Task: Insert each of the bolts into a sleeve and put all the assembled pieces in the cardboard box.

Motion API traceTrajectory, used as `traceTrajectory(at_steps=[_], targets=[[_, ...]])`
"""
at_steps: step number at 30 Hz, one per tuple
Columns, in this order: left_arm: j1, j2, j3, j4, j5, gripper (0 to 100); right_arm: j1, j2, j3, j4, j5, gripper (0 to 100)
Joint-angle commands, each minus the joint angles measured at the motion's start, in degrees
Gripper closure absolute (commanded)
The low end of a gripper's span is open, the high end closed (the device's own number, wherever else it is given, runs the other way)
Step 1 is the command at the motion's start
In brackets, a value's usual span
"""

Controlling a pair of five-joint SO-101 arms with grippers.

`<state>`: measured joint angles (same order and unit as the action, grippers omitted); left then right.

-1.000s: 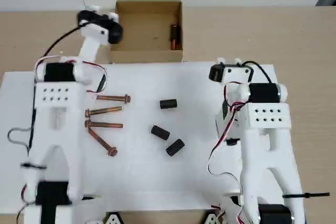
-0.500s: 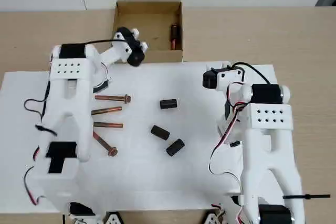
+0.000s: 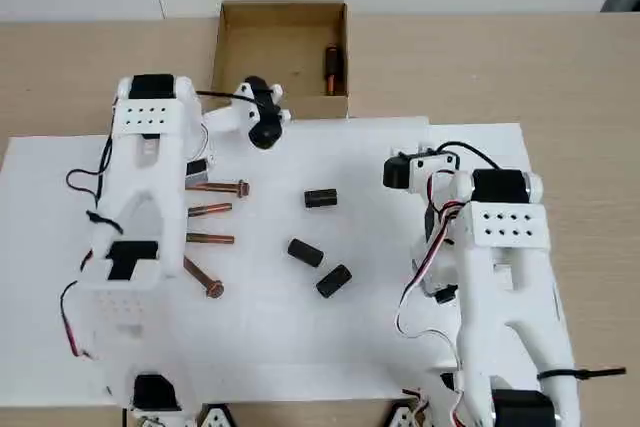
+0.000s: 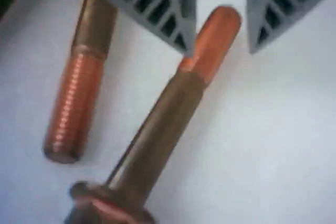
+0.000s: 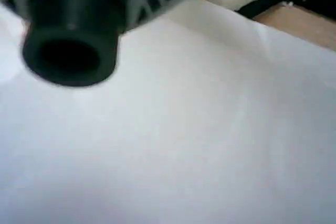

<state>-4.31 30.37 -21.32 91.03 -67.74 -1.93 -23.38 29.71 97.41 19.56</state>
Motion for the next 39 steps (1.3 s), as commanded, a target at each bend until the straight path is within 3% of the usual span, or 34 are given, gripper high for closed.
traceTrajectory(at_steps=[1, 20, 39], targets=[[0.7, 1.7, -4.0, 0.4, -1.6, 92, 0.2, -2.0, -0.3, -1.5, 0.7, 99.5], [6.0, 7.4, -13.1, 9.2, -3.3, 92, 0.2, -1.8, -0.3, -2.1, 0.5, 99.5], [5.9, 16.6, -13.5, 6.1, -4.2, 93, 0.3, -1.6, -0.3, -2.1, 0.4, 99.5]])
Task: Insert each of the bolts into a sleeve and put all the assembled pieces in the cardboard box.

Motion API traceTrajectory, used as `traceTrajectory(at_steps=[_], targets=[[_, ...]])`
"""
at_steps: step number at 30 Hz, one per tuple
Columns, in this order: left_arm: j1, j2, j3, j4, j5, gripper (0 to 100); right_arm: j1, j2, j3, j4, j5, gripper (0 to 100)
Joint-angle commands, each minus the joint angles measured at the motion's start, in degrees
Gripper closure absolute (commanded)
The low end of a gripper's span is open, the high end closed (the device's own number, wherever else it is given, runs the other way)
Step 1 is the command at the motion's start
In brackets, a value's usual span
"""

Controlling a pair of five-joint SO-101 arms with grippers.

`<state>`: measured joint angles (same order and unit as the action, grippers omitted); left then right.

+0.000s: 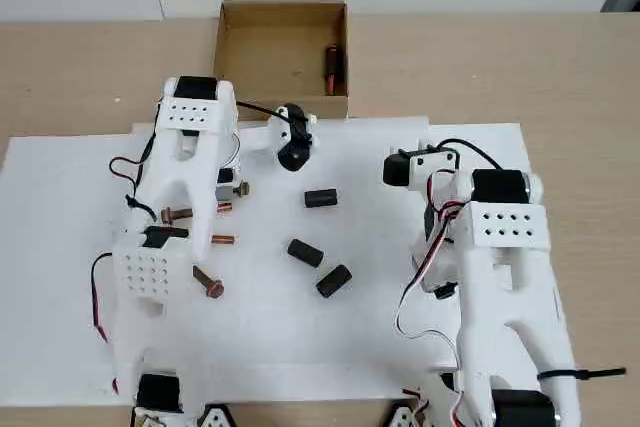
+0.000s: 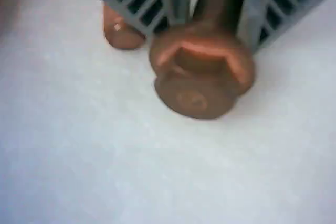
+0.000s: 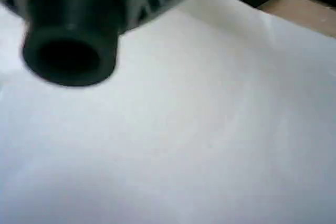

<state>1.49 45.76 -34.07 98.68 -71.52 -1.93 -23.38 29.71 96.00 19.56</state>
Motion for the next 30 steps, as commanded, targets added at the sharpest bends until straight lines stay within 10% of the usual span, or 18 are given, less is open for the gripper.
traceTrajectory(at_steps=[1, 11, 30], targets=[[0.2, 1.8, -0.7, -1.8, -0.4, 94, 0.3, -1.6, -0.3, -0.7, 0.4, 99.5], [0.4, 2.8, -9.9, 1.8, 0.4, 99, 0.1, -2.0, -0.4, -0.2, 0.4, 99.5], [3.8, -19.8, -23.2, 1.7, 31.6, 99, -0.2, -22.9, -0.4, -0.5, 0.4, 99.5]])
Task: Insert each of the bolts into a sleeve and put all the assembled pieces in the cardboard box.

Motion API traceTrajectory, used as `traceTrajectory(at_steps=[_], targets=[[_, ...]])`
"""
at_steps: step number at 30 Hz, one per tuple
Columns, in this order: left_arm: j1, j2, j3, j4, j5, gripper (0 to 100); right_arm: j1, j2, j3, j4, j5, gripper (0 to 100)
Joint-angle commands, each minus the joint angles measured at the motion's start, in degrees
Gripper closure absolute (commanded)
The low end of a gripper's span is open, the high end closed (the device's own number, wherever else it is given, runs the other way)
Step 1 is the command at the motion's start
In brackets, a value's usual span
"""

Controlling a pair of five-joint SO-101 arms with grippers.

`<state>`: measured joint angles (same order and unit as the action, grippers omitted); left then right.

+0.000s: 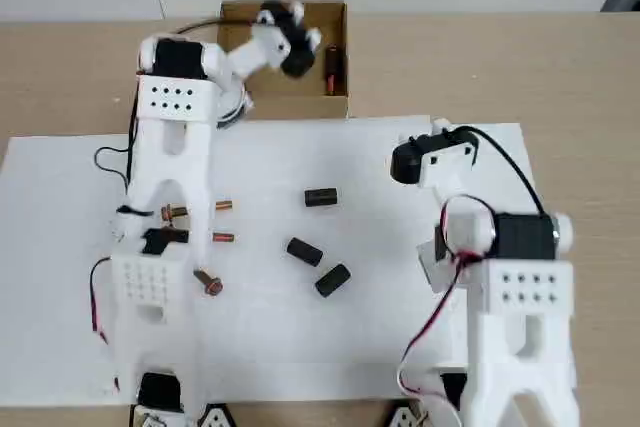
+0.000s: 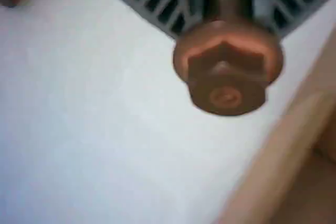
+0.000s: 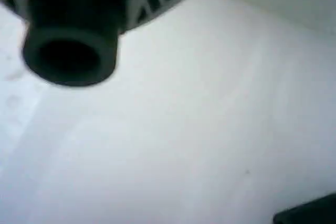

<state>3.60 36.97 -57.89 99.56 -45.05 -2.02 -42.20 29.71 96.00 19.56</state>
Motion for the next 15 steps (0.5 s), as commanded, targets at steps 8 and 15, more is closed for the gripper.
traceTrajectory(at_steps=[8, 15], targets=[[8.4, -34.9, 17.0, 0.8, 15.6, 99, 0.0, -12.7, -0.4, -0.2, -0.8, 99.5], [11.3, -53.8, 34.1, -0.5, 26.5, 99, -0.2, -18.9, -0.3, -0.7, -13.5, 99.5]])
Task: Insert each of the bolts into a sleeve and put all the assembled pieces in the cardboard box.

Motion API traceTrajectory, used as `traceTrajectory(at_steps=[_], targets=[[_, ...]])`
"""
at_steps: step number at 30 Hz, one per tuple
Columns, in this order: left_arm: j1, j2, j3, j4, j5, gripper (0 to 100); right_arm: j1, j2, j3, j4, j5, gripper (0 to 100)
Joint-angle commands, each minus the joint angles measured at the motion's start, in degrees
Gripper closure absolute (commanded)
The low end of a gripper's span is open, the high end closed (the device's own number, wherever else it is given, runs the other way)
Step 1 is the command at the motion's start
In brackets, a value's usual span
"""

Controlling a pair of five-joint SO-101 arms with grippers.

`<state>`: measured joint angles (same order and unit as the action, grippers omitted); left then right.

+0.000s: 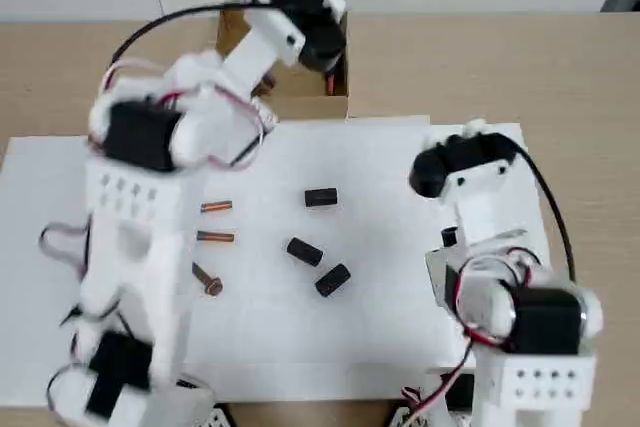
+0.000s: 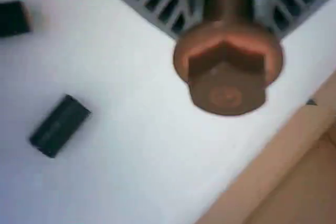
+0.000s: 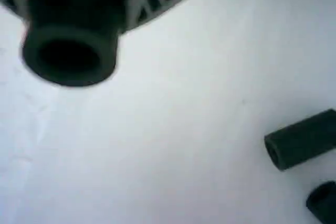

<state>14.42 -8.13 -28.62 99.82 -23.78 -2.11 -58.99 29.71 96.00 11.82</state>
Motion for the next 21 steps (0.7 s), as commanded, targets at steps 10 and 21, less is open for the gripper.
traceTrajectory(at_steps=[10, 21], targets=[[0.3, -25.8, 26.6, -12.7, 26.6, 99, -0.7, -2.9, 2.4, -10.2, -14.0, 99.6], [0.3, -42.5, 55.0, -30.2, 46.5, 100, -12.9, -3.2, 16.4, -24.0, -18.5, 99.6]])
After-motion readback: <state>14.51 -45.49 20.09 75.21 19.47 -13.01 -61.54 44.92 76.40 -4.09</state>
